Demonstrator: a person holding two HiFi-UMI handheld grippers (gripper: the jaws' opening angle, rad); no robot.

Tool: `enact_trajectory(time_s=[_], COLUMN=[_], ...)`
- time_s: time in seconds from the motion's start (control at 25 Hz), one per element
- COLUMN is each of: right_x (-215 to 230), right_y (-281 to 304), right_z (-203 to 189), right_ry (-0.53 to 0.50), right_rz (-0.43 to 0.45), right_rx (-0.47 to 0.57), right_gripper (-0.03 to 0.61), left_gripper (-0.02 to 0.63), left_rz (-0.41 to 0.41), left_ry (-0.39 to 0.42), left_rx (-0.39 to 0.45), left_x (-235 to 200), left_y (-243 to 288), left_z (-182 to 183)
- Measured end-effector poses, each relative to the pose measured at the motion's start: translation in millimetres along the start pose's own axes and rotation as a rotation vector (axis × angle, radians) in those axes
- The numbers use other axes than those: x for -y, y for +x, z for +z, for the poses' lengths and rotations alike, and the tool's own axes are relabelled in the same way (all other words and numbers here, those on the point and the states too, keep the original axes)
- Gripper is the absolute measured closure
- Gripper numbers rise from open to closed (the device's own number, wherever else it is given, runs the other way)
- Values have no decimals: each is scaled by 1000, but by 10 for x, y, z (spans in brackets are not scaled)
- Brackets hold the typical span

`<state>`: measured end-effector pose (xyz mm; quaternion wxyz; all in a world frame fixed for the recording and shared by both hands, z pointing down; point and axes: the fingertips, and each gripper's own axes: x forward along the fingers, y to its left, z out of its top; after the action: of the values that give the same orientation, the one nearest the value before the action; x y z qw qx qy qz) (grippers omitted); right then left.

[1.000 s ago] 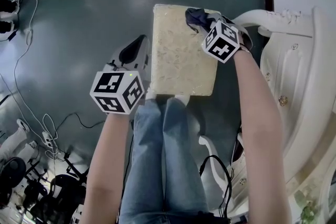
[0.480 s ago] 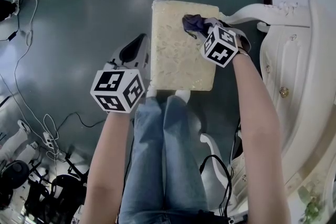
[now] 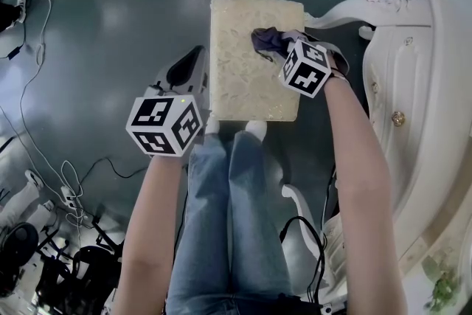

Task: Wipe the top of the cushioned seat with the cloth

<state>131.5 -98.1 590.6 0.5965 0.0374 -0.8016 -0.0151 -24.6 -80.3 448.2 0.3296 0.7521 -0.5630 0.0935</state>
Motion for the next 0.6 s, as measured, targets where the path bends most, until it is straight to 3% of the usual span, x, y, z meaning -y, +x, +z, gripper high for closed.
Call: enact_trajectory(time_s=[0.6], right_x=[-505], right_y=[-63], right_z=[-47], right_ry=[-17], right_rz=[72], right_rx=[-21], right_gripper=[541], left_gripper=[609], left_rz=[-6], left_ry=[0], left_rx=[-1], left_x=[82], left_y=[-143], left_z=[-61])
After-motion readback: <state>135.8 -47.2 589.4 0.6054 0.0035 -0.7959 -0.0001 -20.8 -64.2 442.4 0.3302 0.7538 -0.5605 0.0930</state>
